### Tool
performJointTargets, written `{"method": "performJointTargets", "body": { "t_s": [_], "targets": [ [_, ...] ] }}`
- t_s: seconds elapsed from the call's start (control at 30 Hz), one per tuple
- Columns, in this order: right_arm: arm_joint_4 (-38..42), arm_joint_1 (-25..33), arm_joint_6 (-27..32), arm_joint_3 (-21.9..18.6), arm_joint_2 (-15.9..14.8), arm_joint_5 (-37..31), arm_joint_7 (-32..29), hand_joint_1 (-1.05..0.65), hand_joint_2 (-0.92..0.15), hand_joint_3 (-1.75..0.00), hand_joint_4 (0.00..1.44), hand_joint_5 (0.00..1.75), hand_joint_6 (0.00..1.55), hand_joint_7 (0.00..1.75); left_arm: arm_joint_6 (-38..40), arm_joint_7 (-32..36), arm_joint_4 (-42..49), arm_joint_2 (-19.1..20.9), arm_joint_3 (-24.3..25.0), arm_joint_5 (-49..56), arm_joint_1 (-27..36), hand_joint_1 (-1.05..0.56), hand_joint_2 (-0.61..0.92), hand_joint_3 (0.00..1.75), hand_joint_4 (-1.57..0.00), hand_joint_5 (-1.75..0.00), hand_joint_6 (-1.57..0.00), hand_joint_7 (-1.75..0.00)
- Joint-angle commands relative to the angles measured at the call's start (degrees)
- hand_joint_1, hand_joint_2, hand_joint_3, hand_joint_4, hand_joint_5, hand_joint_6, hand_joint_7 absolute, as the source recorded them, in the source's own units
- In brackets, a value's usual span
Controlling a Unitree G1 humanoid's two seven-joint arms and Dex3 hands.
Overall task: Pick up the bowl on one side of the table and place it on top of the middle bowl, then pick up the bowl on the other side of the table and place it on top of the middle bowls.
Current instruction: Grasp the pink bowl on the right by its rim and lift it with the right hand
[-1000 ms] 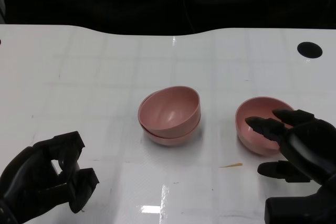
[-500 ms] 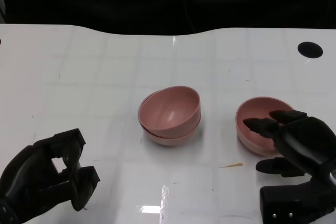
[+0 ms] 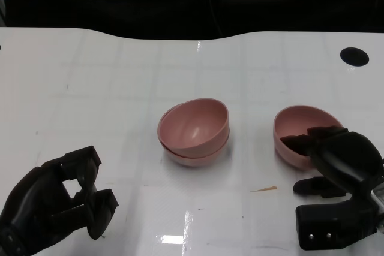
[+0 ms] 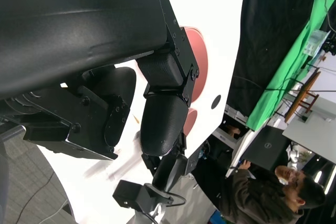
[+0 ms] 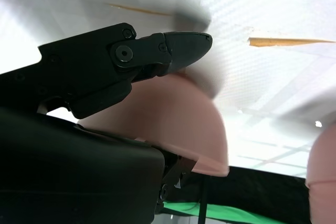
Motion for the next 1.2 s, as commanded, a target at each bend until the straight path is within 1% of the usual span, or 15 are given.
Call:
{"method": "performJointTargets", "body": {
  "t_s": [0.03,0.27,0.3,0.37,0.4,0.43,0.47,0.5,0.53,0.57,0.6,0.63,0.73,1.03,1.2],
  "targets": [
    [2.91,-1.69,-0.38,1.0,0.17,0.99,-1.42,-0.74,-0.92,-0.23,0.48,0.03,0.51,0.02,-0.13,-0.11,-0.14,0.67,0.83,0.06,0.41,0.23,0.92,1.52,-1.16,-1.75,-0.96,-1.75],
    [9.27,-3.94,-1.08,3.81,1.86,1.18,-4.61,-0.7,-0.92,-0.23,0.52,0.03,0.54,0.03,-0.72,-0.25,-0.07,0.56,0.79,0.32,0.63,0.24,0.92,1.51,-1.14,-1.75,-0.94,-1.75],
    [10.37,-4.2,-1.59,4.18,2.13,1.16,-6.01,-0.63,-0.92,-0.22,0.55,0.04,0.56,0.03,-0.73,-0.22,-0.11,0.56,0.76,0.35,0.67,0.24,0.92,1.51,-1.14,-1.75,-0.94,-1.75],
    [12.37,-4.65,-3.22,4.75,2.52,1.23,-9.36,-0.45,-0.92,-0.2,0.67,0.09,0.67,0.07,-1.01,-0.52,-0.09,0.57,0.64,0.45,0.71,0.24,0.92,1.5,-1.14,-1.75,-0.93,-1.75],
    [13.18,-4.85,-4.35,4.89,2.64,1.51,-10.62,-0.36,-0.92,-0.2,0.81,0.15,0.75,0.1,-1.15,-0.74,0.03,0.55,0.63,0.41,0.7,0.24,0.92,1.5,-1.14,-1.75,-0.93,-1.75],
    [14.16,-4.97,-6.54,4.77,2.77,2.13,-12.57,-0.28,-0.92,-0.24,0.87,0.47,0.91,0.09,-1.36,-1.03,0.3,0.55,0.62,0.41,0.65,0.24,0.92,1.5,-1.13,-1.75,-0.93,-1.75],
    [15.08,-5.08,-8.48,4.71,2.89,2.6,-14.58,-0.23,-0.92,-0.26,0.84,0.84,1.03,0.1,-1.55,-1.24,0.52,0.54,0.6,0.43,0.62,0.24,0.92,1.5,-1.13,-1.75,-0.93,-1.75],
    [16.0,-5.13,-10.67,4.61,3.0,3.17,-16.53,-0.19,-0.92,-0.27,0.82,1.12,1.11,0.13,-1.64,-1.28,0.72,0.52,0.58,0.49,0.56,0.24,0.92,1.5,-1.13,-1.75,-0.93,-1.75],
    [16.74,-5.21,-12.29,4.69,3.06,3.46,-18.39,-0.19,-0.92,-0.31,0.77,1.49,0.97,0.71,-2.01,-1.54,0.91,0.55,0.46,0.75,0.52,0.24,0.92,1.5,-1.13,-1.75,-0.92,-1.75],
    [17.36,-5.36,-13.31,4.86,3.09,3.63,-19.52,-0.2,-0.92,-0.32,0.75,1.61,0.77,1.2,-2.32,-1.75,1.06,0.58,0.35,0.97,0.47,0.24,0.92,1.51,-1.13,-1.75,-0.92,-1.75],
    [17.72,-5.5,-14.11,5.01,3.02,3.82,-20.14,-0.21,-0.92,-0.33,0.74,1.68,0.66,1.47,-2.52,-1.82,1.16,0.6,0.28,1.1,0.44,0.25,0.92,1.51,-1.13,-1.75,-0.92,-1.75],
    [17.93,-5.64,-14.65,5.18,2.93,3.85,-20.71,-0.2,-0.92,-0.35,0.72,1.72,0.59,1.63,-2.69,-1.91,1.32,0.63,0.25,1.18,0.39,0.25,0.92,1.51,-1.13,-1.75,-0.92,-1.75],
    [17.71,-5.89,-15.51,5.59,2.43,3.8,-21.02,-0.21,-0.92,-0.37,0.72,1.74,0.54,1.73,-2.27,-1.62,1.38,0.75,0.35,1.08,0.27,0.25,0.92,1.5,-1.13,-1.75,-0.92,-1.75],
    [14.38,-6.0,-18.22,4.96,0.83,4.57,-19.36,-0.19,-0.92,-0.34,0.73,1.75,0.53,1.75,-1.65,-1.12,1.36,0.91,0.78,0.89,0.25,0.25,0.92,1.49,-1.11,-1.75,-0.91,-1.75],
    [9.84,-5.89,-18.72,3.64,-0.34,5.98,-17.64,-0.18,-0.92,-0.36,0.75,1.75,0.55,1.75,-2.18,-1.69,2.13,0.71,0.89,0.75,0.04,0.25,0.92,1.48,-1.11,-1.75,-0.91,-1.75]
  ]
}}
